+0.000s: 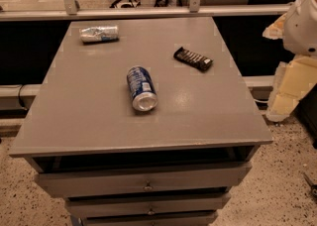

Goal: Place pepsi can upright

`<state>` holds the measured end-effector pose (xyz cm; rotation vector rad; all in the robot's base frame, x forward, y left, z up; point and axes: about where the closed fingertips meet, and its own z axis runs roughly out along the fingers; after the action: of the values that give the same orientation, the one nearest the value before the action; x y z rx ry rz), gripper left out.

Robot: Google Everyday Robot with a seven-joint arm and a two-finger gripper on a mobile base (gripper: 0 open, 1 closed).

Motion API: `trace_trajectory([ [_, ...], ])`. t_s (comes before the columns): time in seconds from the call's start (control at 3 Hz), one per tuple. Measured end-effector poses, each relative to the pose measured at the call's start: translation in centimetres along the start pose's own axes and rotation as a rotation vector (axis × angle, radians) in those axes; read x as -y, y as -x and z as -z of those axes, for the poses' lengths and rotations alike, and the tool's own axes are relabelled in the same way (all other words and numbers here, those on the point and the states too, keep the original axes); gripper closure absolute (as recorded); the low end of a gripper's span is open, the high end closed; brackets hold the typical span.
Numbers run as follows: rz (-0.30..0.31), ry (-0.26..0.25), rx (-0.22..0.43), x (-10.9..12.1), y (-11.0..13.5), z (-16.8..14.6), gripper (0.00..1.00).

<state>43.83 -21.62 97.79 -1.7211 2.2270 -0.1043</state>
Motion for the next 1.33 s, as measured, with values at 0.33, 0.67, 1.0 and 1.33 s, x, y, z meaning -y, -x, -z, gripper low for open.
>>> trace_trajectory([
  [0.33,0.0,0.0,0.0,0.0,0.0,0.0,0.0],
  [0.67,-0.031,0.004,0.016,0.2,1.3,-0.8,0.0],
  [1.0,-0.099,0.014,0.04,0.8,4.6,-2.5,0.0],
  [1.33,-0.207,0.035,0.059,1.0,8.1,-4.1,0.0],
])
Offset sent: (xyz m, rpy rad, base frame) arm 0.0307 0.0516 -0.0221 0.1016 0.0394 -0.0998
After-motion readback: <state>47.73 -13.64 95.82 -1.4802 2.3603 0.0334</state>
